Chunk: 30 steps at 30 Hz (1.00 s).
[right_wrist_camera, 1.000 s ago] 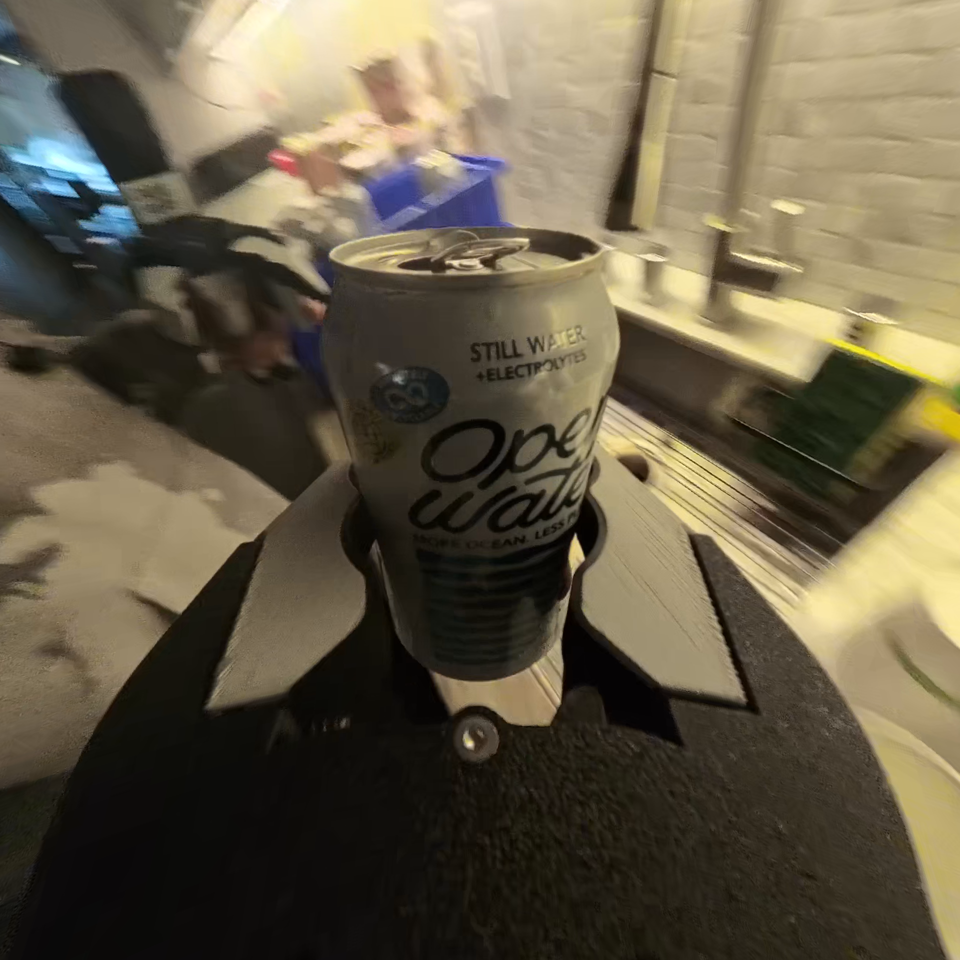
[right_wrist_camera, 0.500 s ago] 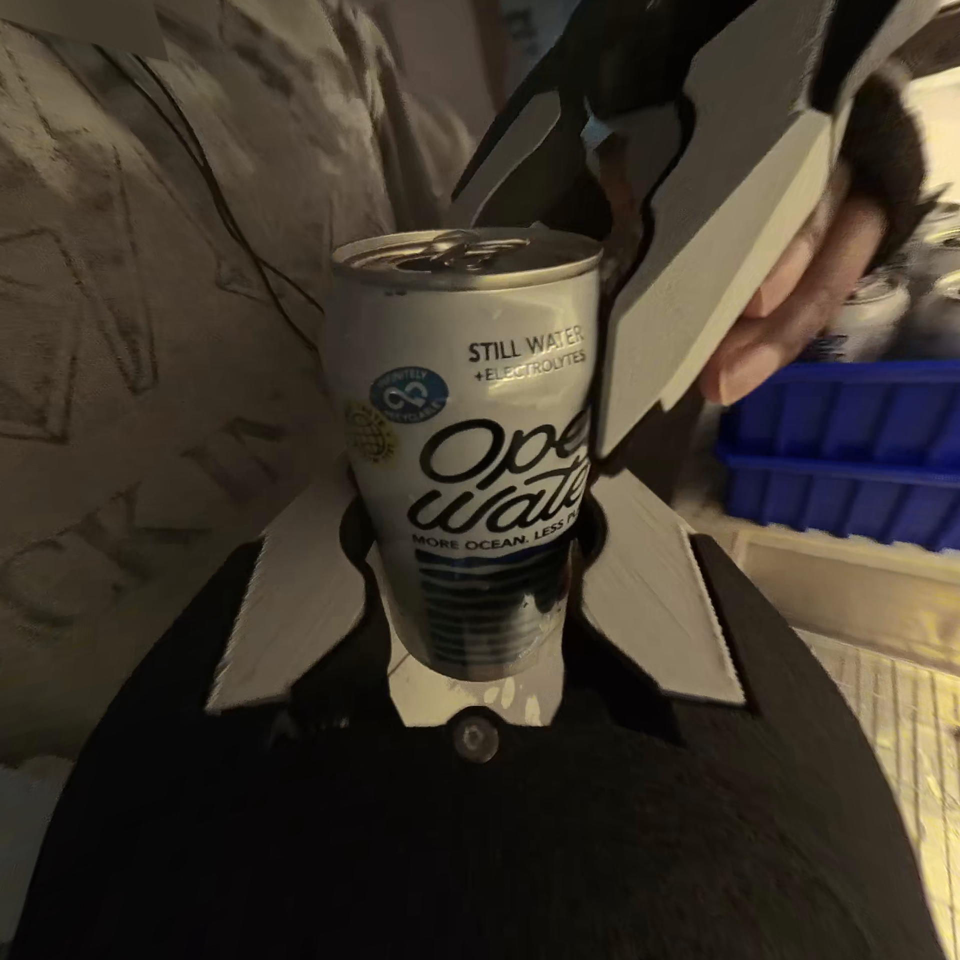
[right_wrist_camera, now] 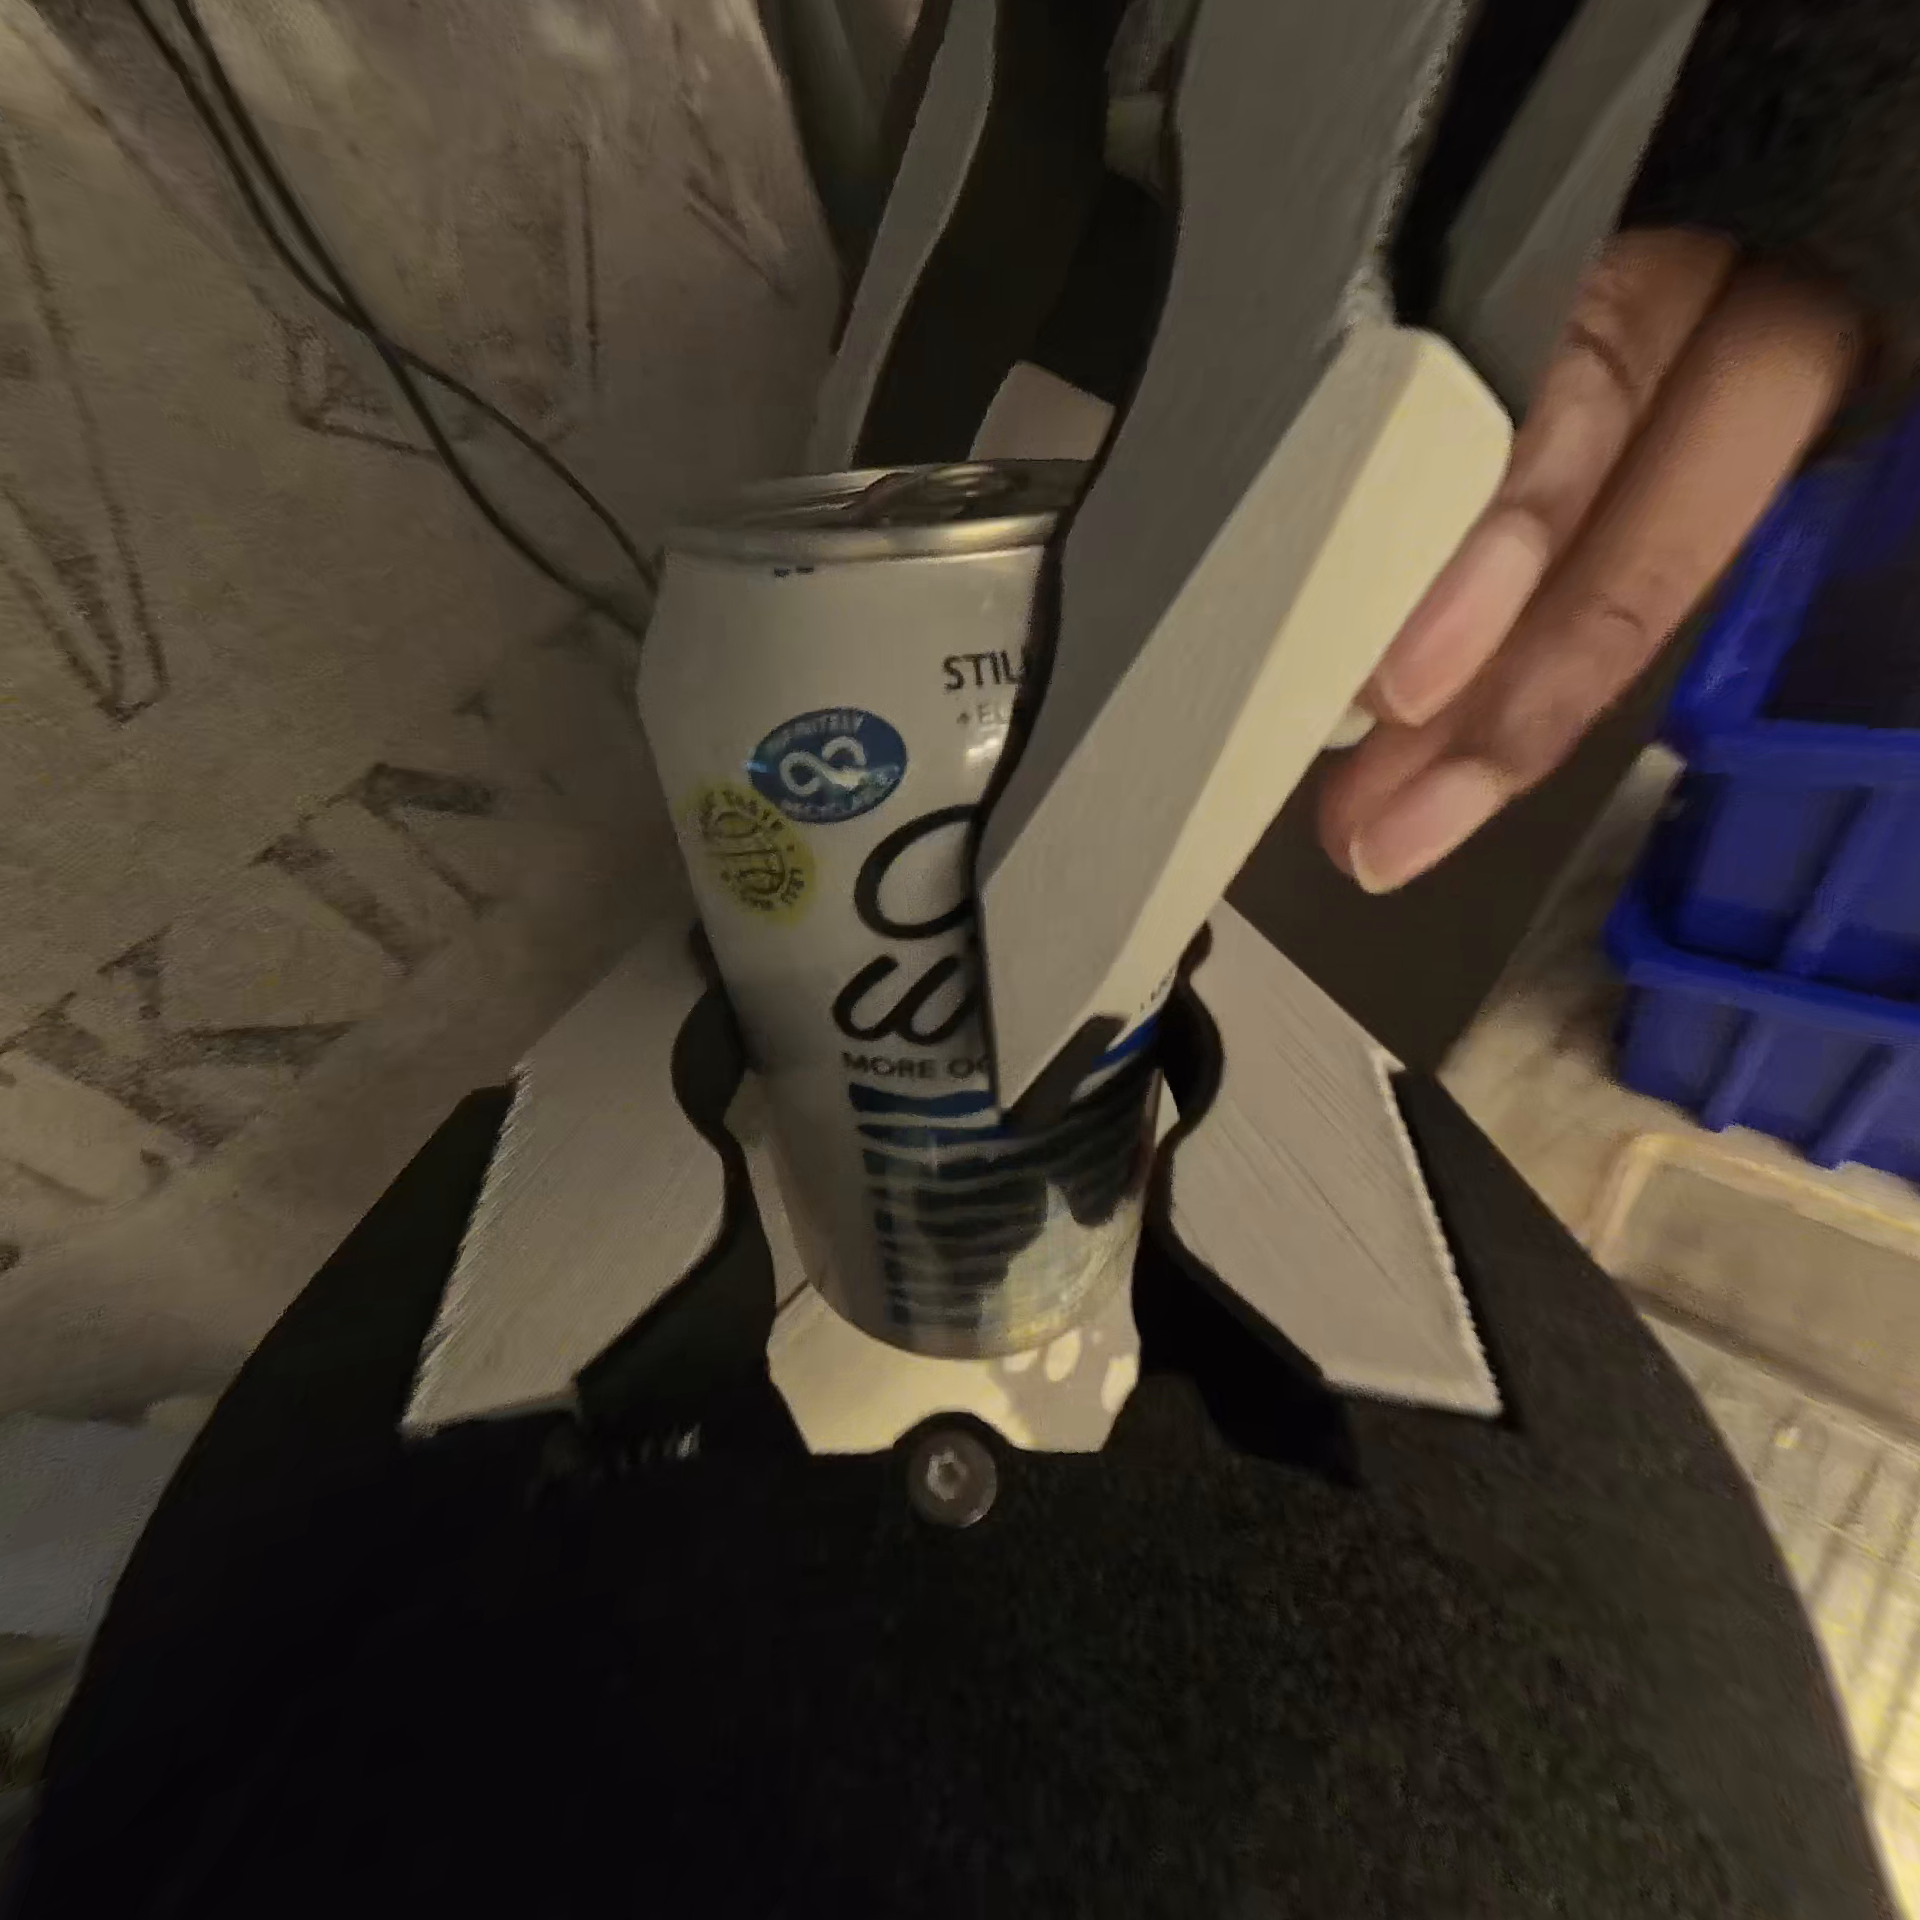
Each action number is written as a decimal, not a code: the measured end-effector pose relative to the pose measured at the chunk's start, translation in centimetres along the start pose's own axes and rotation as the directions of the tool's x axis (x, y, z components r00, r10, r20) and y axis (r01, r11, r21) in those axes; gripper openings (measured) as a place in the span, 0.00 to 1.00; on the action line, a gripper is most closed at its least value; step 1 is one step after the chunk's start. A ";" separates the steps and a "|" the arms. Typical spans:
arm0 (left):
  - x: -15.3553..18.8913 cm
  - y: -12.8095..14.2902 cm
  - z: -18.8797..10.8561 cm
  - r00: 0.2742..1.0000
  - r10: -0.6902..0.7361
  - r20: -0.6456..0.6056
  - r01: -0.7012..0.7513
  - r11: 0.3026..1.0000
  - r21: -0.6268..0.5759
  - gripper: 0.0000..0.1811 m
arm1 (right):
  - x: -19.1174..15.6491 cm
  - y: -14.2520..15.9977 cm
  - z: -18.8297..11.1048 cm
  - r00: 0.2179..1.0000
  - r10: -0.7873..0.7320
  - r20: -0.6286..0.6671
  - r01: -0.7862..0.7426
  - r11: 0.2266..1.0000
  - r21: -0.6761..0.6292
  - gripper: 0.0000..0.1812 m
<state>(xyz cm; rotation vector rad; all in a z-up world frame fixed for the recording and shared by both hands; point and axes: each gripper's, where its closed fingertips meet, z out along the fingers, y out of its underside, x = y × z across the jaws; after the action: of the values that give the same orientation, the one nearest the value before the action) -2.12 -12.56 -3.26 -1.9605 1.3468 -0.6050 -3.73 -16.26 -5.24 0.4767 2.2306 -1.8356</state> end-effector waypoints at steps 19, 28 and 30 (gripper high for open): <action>-13.0 16.9 -23.2 0.839 -0.169 0.517 0.326 0.917 -0.230 0.42 | 6.2 3.3 -12.0 0.512 0.191 -0.837 0.039 0.969 0.245 0.49; -16.9 29.0 -22.9 0.804 -0.292 0.519 0.490 0.820 -0.297 0.42 | 3.0 6.5 -13.3 0.373 0.318 -0.872 -0.021 0.942 0.335 0.45; -17.2 31.0 -22.5 0.804 -0.305 0.511 0.508 0.799 -0.322 0.42 | 2.6 6.8 -13.4 0.363 0.338 -0.868 -0.035 0.936 0.350 0.44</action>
<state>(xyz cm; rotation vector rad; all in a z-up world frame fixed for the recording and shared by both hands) -43.23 -9.89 -11.41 -2.6111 0.8047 -0.0086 -3.04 -1.68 -9.70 2.2370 2.2135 -1.9733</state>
